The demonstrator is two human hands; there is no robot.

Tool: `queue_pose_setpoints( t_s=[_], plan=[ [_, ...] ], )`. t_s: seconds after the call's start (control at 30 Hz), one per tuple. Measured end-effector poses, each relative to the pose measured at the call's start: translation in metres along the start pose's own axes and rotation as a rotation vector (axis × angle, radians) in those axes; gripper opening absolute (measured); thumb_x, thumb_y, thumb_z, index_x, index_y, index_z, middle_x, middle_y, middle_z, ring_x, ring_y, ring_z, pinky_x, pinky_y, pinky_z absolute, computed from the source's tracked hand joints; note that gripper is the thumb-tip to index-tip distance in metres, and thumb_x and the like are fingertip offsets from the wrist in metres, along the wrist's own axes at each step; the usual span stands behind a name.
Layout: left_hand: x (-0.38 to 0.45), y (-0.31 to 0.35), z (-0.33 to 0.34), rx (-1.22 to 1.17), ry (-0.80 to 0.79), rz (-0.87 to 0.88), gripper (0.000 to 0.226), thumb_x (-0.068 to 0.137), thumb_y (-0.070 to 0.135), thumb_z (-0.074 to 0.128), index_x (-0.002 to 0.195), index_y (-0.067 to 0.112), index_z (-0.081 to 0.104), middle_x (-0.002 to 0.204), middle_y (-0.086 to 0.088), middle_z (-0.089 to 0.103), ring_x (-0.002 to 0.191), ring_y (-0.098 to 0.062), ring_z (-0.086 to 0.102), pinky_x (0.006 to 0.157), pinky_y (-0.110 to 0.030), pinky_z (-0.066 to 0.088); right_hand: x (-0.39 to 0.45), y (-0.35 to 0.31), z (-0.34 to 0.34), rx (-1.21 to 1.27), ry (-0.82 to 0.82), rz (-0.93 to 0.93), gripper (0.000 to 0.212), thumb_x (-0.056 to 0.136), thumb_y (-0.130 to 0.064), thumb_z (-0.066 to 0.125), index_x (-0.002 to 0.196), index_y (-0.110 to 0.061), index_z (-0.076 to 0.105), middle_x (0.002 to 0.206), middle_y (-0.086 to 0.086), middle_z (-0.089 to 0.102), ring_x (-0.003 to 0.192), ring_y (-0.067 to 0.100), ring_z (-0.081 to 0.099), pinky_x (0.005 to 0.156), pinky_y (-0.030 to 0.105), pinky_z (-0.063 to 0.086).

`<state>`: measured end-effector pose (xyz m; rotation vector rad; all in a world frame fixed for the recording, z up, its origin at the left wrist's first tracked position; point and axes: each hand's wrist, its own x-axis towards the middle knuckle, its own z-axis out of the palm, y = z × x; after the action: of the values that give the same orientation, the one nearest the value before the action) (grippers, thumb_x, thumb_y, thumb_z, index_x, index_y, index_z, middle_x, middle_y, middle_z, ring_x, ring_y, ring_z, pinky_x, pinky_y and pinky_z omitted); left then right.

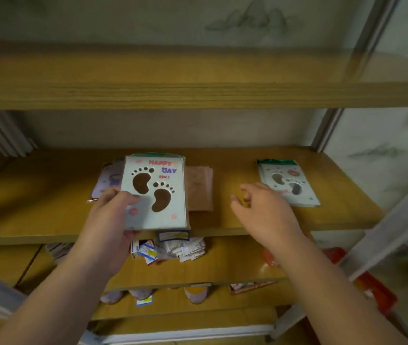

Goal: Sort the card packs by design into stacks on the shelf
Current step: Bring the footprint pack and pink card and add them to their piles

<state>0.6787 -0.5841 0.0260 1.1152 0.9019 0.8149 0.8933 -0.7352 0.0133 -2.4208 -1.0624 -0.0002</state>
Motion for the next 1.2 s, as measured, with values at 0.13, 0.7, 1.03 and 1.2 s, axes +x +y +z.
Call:
queue_pose_setpoints(
  t_s=[0.13, 0.7, 1.03, 1.2],
  plan=[
    [0.001, -0.013, 0.039, -0.033, -0.052, -0.043, 0.021, 0.090, 0.006, 0.059, 0.101, 0.023, 0.062, 0.104, -0.005, 0.069, 0.090, -0.024, 0.070, 0.061, -0.035, 0.056, -0.025, 0.032, -0.025, -0.014, 0.029, -0.007, 0.055, 0.093, -0.052, 0.051, 0.141, -0.026, 0.053, 0.135, -0.006, 0.054, 0.115, 0.012, 0.056, 0.092, 0.031, 0.052],
    [0.028, -0.058, 0.266, 0.354, -0.318, 0.072, 0.034, 0.097, 0.011, 0.053, 0.131, 0.015, 0.050, 0.126, -0.009, 0.065, 0.104, -0.024, 0.067, 0.084, -0.036, 0.057, -0.086, 0.126, -0.092, -0.076, 0.169, 0.081, 0.050, 0.091, -0.052, 0.057, 0.136, -0.031, 0.054, 0.125, -0.014, 0.056, 0.104, 0.000, 0.041, 0.086, 0.021, 0.037],
    [0.026, -0.073, 0.281, 1.096, -0.247, 0.245, 0.059, 0.098, 0.040, 0.050, 0.150, 0.018, 0.037, 0.149, -0.015, 0.034, 0.133, -0.036, 0.034, 0.107, -0.045, 0.033, -0.088, 0.136, -0.095, -0.065, 0.132, 0.081, 0.051, 0.090, -0.054, 0.055, 0.134, -0.028, 0.055, 0.123, -0.011, 0.057, 0.111, 0.009, 0.050, 0.088, 0.023, 0.039],
    [0.028, -0.067, 0.250, 1.181, -0.264, 0.441, 0.056, 0.095, 0.035, 0.051, 0.146, 0.012, 0.041, 0.149, -0.017, 0.039, 0.132, -0.039, 0.035, 0.107, -0.041, 0.028, -0.077, 0.125, -0.093, -0.067, 0.125, 0.040, 0.052, 0.091, -0.051, 0.059, 0.137, -0.029, 0.053, 0.126, -0.012, 0.056, 0.115, 0.008, 0.051, 0.093, 0.025, 0.043]
  ],
)
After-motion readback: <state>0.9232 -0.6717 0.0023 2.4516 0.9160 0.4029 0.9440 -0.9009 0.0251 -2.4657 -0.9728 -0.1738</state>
